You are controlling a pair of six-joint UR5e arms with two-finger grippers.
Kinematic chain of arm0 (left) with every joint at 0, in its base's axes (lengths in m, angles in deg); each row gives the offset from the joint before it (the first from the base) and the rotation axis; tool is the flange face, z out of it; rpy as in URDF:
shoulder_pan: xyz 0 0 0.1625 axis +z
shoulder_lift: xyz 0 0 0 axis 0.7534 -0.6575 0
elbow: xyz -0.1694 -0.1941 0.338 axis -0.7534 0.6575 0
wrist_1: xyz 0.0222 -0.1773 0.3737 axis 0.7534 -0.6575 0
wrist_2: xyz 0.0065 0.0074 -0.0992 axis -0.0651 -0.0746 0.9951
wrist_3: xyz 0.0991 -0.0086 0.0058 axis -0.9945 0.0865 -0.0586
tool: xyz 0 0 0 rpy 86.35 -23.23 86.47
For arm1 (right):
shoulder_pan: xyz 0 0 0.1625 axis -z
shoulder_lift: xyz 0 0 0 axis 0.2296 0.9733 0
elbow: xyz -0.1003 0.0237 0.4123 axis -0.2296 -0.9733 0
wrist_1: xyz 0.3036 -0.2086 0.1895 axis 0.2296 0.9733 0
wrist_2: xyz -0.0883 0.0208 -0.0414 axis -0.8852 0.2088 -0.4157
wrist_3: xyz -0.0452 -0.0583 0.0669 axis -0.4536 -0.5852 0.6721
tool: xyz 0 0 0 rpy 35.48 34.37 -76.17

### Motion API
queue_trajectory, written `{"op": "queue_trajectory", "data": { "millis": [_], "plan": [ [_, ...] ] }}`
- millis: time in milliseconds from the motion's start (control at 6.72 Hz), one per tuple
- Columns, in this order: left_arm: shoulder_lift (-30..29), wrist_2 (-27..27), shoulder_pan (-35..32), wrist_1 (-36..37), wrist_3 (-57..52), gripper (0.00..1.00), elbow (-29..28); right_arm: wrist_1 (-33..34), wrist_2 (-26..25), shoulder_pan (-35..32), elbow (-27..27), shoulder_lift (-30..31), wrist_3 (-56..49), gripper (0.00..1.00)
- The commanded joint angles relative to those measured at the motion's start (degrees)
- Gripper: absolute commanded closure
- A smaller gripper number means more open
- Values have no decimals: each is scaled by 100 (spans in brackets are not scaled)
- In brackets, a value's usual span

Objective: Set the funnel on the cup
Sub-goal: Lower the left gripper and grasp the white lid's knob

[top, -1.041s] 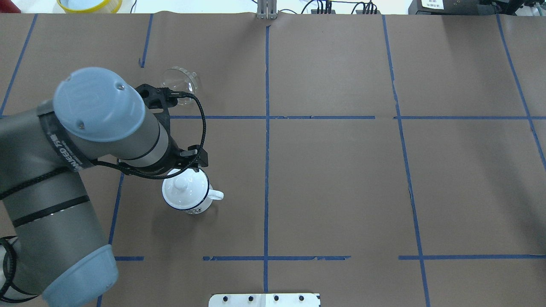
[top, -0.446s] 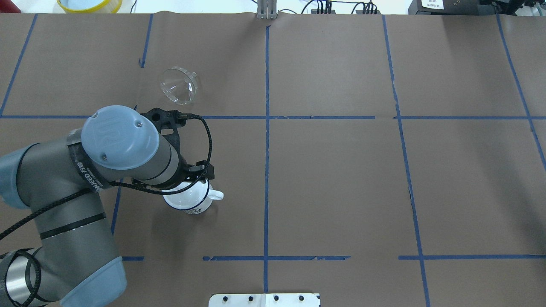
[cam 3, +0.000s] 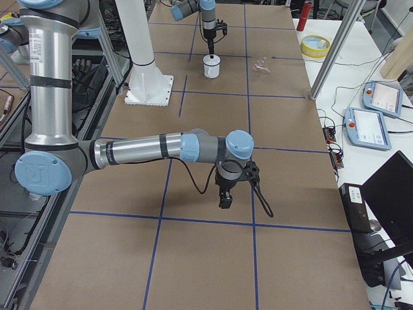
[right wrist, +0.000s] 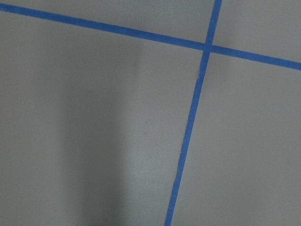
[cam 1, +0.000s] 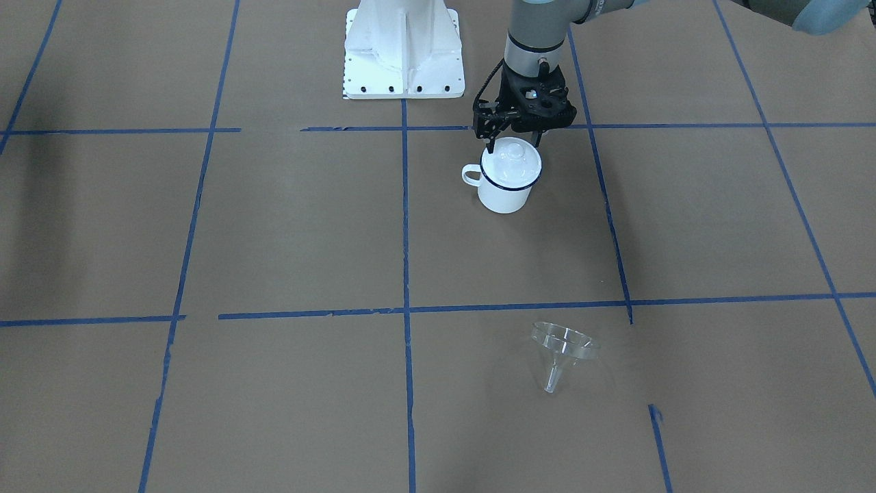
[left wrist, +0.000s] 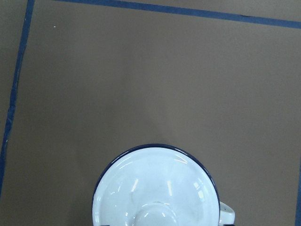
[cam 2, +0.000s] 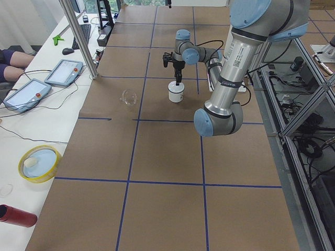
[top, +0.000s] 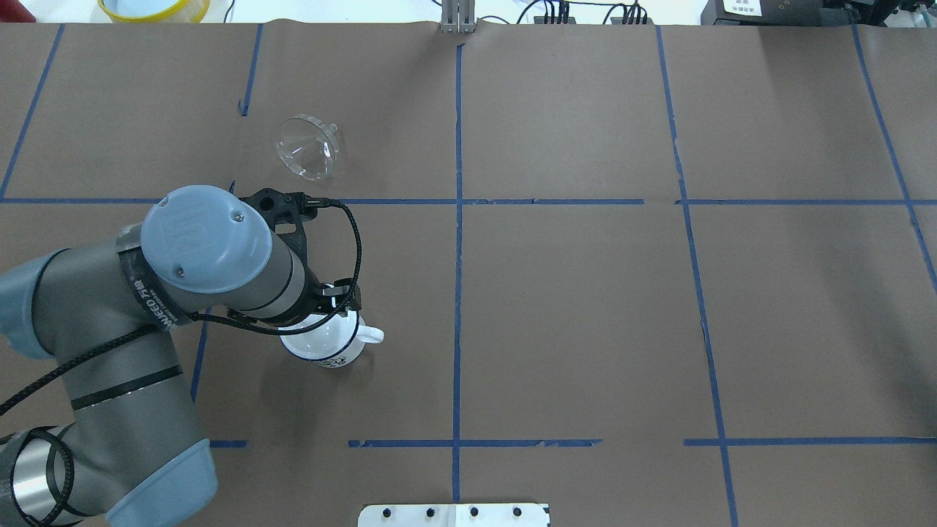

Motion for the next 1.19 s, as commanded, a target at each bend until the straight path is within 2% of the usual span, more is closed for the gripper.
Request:
{"op": "queue_trajectory", "data": {
  "millis": [0, 595, 893, 1041],
  "plan": [
    [-9, 3, 6, -14, -10, 22, -91, 0, 0, 0, 0, -5, 0, 0],
    [-1, 11, 6, -14, -19, 33, -91, 0, 0, 0, 0, -5, 0, 0],
    [-1, 11, 6, -14, -19, 50, -100, 0, 0, 0, 0, 4, 0, 0],
    [-1, 20, 6, -14, -19, 64, -83, 0, 0, 0, -9, 4, 0, 0]
  ]
}}
